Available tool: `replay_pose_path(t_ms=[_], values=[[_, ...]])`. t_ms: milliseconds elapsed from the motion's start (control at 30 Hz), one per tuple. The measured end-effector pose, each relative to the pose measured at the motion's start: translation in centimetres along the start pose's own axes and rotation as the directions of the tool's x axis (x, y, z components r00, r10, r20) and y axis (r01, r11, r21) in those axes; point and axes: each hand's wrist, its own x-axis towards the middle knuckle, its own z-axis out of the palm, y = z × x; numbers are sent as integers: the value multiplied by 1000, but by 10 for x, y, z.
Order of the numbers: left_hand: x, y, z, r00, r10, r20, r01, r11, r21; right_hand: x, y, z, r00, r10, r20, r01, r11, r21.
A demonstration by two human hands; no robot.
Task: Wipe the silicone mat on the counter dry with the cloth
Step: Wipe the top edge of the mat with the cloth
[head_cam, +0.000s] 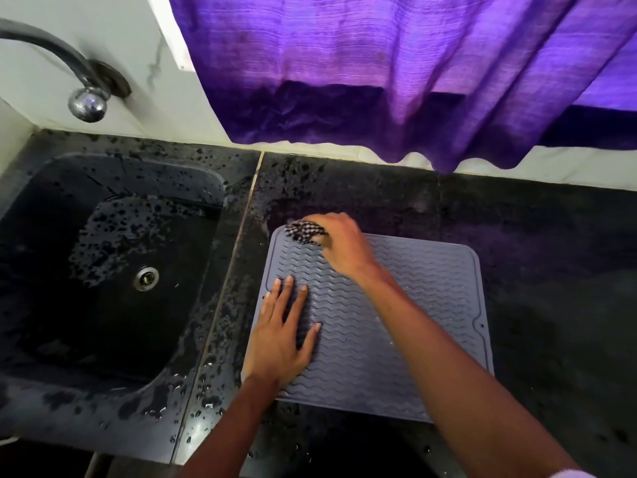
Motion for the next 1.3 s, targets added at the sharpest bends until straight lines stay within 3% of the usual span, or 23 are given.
replay_pose_path(t_ms=[133,333,533,1067,1300], values=[[0,1,0,1000,-10,12,10,1000,25,-30,39,-50,993,81,-82,-90,990,-111],[0,0,0,1000,-17,24,16,999,34,-52,74,-54,989,144,16,-139,975,-176],[0,0,0,999,-24,40,22,999,49,-48,61,-30,987,160,-14,-160,969,-187],[0,0,1,1000,-9,30,7,999,53,6,-22,31,996,59,61,-41,963,-266],[0,1,0,999,-7,35,6,999,41,27,-39,49,995,14,99,5,982,-190]])
